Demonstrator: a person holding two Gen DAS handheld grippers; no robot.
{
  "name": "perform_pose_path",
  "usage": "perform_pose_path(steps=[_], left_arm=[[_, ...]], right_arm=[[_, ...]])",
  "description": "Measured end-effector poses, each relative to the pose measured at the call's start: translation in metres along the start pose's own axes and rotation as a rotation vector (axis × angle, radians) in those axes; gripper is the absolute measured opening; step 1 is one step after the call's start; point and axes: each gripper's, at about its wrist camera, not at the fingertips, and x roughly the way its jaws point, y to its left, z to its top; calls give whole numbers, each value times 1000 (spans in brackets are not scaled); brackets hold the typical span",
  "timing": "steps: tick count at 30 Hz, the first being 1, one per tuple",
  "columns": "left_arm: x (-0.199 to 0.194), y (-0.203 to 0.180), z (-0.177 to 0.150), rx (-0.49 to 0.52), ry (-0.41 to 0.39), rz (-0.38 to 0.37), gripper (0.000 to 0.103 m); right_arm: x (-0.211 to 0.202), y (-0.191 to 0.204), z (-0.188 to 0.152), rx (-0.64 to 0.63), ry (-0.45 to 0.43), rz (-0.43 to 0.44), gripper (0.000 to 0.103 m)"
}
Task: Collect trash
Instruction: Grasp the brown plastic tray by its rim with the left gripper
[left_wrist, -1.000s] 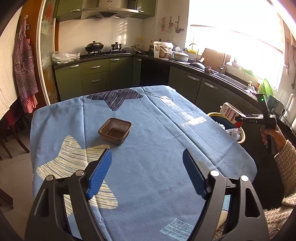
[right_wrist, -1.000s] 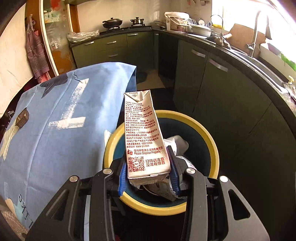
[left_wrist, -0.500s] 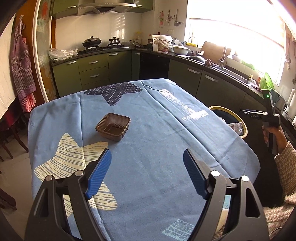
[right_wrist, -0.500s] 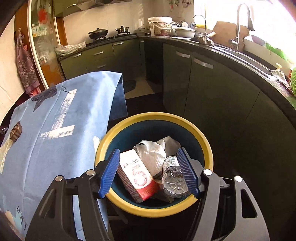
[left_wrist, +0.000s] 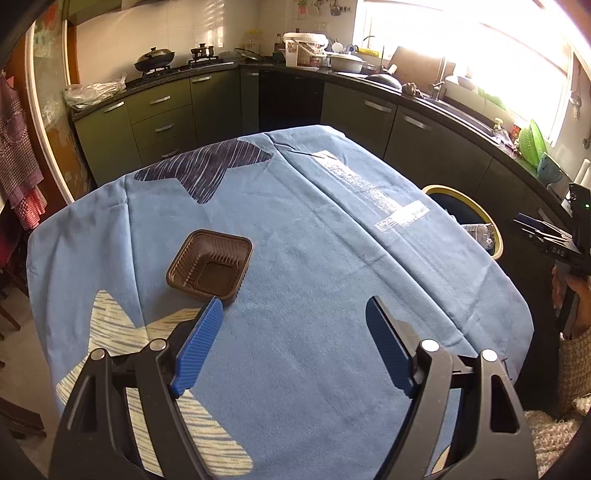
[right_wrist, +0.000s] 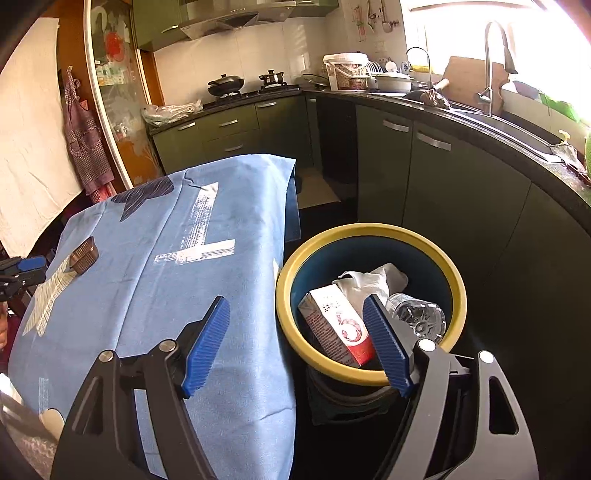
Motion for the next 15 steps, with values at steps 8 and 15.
perform_pose_path(steps=[8, 15], left_arm=[[46, 17, 26, -8, 76, -19, 66], [76, 27, 30, -12, 136, 14, 46]], right_arm=[[-4, -5, -15, 62, 6, 26, 74], [-5, -10, -18, 88, 4, 30, 74]])
